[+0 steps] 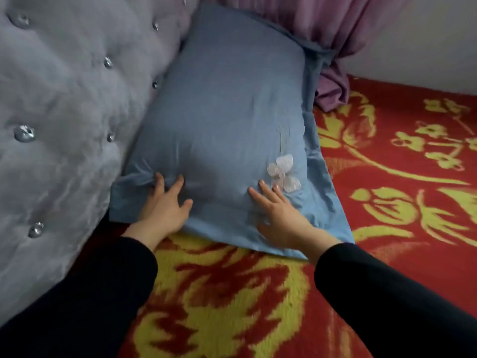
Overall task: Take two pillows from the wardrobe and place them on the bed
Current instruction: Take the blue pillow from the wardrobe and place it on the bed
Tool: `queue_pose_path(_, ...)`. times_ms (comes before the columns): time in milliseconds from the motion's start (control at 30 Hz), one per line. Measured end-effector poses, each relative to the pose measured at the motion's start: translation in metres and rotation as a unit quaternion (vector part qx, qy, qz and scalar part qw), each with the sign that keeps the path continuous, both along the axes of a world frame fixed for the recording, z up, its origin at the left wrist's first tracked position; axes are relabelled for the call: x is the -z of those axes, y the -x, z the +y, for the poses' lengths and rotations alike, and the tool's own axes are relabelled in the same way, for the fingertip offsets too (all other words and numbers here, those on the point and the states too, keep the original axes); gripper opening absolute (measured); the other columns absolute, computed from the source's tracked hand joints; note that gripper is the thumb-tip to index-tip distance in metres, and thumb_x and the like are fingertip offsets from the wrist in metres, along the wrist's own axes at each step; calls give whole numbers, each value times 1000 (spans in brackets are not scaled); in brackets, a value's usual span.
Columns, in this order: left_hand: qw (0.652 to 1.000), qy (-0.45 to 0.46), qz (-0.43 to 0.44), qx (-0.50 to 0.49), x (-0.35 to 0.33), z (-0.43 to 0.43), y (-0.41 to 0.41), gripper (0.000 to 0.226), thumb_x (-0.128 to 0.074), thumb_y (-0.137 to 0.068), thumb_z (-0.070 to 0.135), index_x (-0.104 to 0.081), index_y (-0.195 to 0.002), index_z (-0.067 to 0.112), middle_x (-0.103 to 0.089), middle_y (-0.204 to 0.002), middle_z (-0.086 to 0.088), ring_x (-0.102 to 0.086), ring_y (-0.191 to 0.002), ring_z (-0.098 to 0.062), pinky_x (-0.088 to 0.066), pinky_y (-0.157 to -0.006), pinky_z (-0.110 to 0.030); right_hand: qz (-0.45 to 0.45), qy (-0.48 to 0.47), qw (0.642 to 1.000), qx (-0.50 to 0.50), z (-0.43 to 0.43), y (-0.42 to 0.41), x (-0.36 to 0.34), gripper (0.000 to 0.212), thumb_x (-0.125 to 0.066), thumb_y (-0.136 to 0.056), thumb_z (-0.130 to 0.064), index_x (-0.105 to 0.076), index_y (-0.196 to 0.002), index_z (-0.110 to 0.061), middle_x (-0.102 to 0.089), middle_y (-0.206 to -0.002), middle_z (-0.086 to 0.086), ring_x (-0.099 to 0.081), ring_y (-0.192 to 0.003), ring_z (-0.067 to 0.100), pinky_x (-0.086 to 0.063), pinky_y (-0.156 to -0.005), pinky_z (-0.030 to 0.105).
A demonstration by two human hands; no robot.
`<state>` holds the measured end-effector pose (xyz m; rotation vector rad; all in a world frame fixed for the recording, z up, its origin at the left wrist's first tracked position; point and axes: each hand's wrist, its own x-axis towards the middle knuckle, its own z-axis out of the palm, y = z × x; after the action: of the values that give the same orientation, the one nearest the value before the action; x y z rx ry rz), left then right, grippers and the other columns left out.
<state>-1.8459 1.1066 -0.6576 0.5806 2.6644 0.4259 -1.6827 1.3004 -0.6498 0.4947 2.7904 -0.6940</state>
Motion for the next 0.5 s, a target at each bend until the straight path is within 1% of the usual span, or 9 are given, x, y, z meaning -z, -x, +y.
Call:
queue_pose_path(100, 1000, -2, 3, -13, -15, 1, -9, 63, -44, -92, 43, -16, -147, 31, 9, -159, -9, -15, -143, -37, -30, -112, -46, -4, -8, 1000, 12, -6, -9, -13, 78, -57, -86, -25, -9, -148, -27, 0, -159, -1, 0, -145, 28, -23, -114, 53)
queue_pose_path(167, 999, -36, 24, -22, -32, 0, -26, 59, -44, -93, 39, -21, -146, 28, -2, -159, -9, -12, -144, -35, -24, -114, -45, -5, -20, 999, 27, -13, -20, -28, 77, -57, -88, -33, -10, -148, -24, -5, -159, 1, -6, -145, 28, -25, -113, 52)
queue_pose_path(233, 997, -63, 39, -3, -50, -4, -51, 57, -43, -93, 36, -22, -146, 29, -8, -159, -6, -8, -145, -32, -19, -116, -43, 0, -28, 999, 45, -22, -35, -47, 75, -56, -89, -36, -12, -148, -22, -10, -159, 2, -10, -145, 26, -26, -113, 51)
queue_pose_path(300, 996, -75, 36, 25, -71, -13, -82, 55, -42, -94, 37, -23, -145, 32, -8, -160, -3, -5, -146, -29, -17, -117, -42, -1, -33, 998, 51, -34, -52, -71, 70, -54, -90, -37, -16, -147, -20, -13, -158, 2, -12, -144, 25, -26, -113, 51)
queue_pose_path(367, 996, -68, 33, 44, -94, -22, -113, 54, -41, -94, 38, -24, -145, 32, -9, -159, -3, -6, -146, -27, -16, -118, -42, -1, -44, 998, 48, -50, -73, -96, 64, -54, -90, -34, -23, -144, -17, -19, -156, 5, -19, -142, 27, -28, -109, 50)
queue_pose_path(433, 997, -46, 32, 56, -114, -33, -141, 54, -39, -94, 39, -24, -145, 31, -12, -159, -3, -8, -146, -26, -15, -119, -45, 9, -65, 997, 41, -70, -96, -116, 55, -54, -89, -30, -33, -138, -13, -32, -149, 9, -30, -134, 30, -33, -102, 48)
queue_pose_path(500, 997, -21, 18, 67, -136, -49, -171, 53, -37, -95, 41, -24, -145, 30, -14, -159, -3, -9, -146, -25, -15, -118, -46, 10, -72, 997, 36, -92, -123, -137, 49, -53, -88, -28, -39, -132, -13, -40, -140, 9, -37, -126, 32, -36, -96, 47)
